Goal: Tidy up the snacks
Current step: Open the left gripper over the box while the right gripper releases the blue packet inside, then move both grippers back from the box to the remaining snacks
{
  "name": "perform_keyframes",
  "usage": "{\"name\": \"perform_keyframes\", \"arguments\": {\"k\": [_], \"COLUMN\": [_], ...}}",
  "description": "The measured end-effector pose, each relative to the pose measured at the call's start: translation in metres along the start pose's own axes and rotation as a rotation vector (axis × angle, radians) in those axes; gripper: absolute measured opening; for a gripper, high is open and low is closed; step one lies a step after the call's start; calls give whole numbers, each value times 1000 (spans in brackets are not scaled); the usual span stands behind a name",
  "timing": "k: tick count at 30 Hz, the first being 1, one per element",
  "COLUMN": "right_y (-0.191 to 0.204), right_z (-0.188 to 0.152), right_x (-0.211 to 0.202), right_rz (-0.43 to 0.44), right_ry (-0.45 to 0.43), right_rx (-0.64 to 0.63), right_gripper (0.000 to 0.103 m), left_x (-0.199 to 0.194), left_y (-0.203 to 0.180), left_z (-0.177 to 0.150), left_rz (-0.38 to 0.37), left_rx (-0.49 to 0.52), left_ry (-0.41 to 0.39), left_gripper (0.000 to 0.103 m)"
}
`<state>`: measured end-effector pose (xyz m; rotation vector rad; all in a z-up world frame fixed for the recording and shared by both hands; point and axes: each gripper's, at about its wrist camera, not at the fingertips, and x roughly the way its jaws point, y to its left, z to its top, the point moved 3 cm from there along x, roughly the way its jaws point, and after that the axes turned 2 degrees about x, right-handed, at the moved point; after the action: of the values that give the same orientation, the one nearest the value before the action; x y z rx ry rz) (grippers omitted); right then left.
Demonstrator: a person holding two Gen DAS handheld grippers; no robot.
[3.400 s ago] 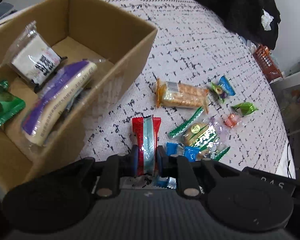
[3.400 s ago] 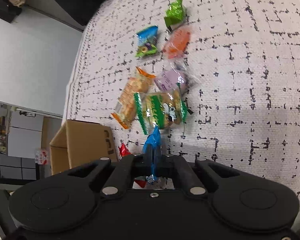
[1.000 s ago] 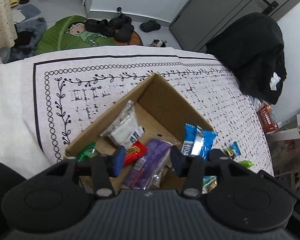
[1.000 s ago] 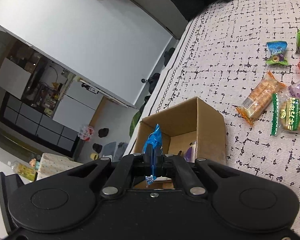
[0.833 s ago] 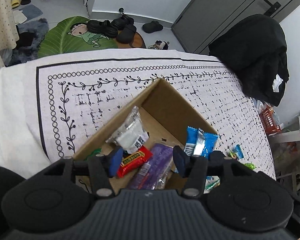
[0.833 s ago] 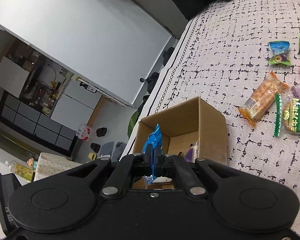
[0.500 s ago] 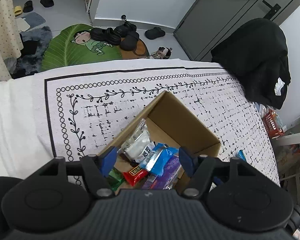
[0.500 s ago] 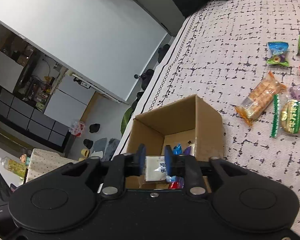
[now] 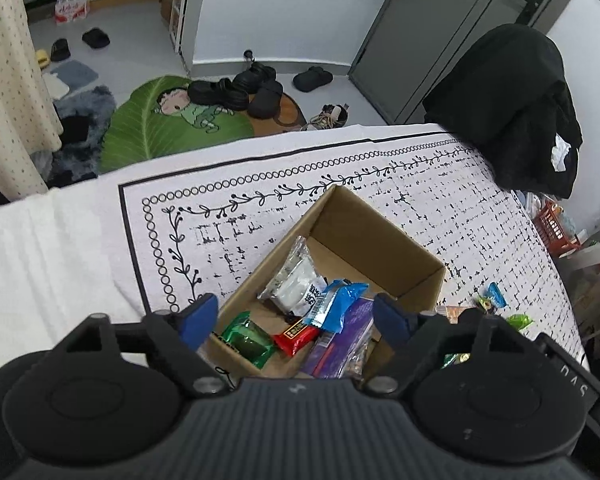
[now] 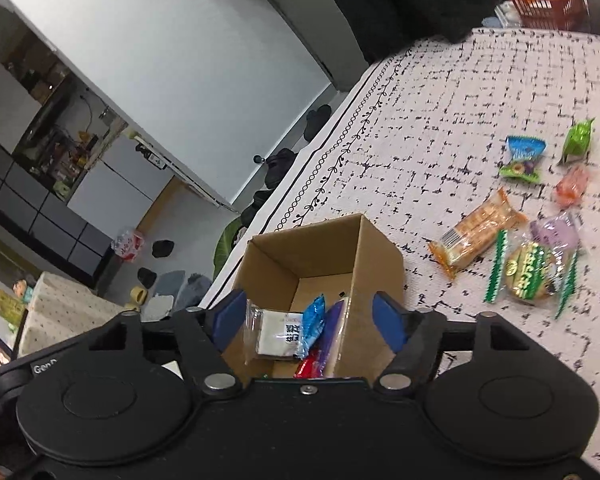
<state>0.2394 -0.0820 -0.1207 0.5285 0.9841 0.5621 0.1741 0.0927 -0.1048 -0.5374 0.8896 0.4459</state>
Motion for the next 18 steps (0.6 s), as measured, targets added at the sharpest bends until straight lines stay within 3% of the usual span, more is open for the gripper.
{"name": "perform_keyframes", "arguments": {"k": [7,18], "right_y": [-4,-23], "right_z": [2,8], "right_x": [-21,-52], "right_rz": [-8,-15], "right_ry": [6,-18], "right_rx": [-35,-38], "right_gripper": [86,99], "left_x": [-15,-32], "left_y": [-13,-41], "left_z": [-9,-22], "left_rz": [6,-17], "left_rx": [48,110], "left_ry": [-15,-43], "left_gripper": [103,103]}}
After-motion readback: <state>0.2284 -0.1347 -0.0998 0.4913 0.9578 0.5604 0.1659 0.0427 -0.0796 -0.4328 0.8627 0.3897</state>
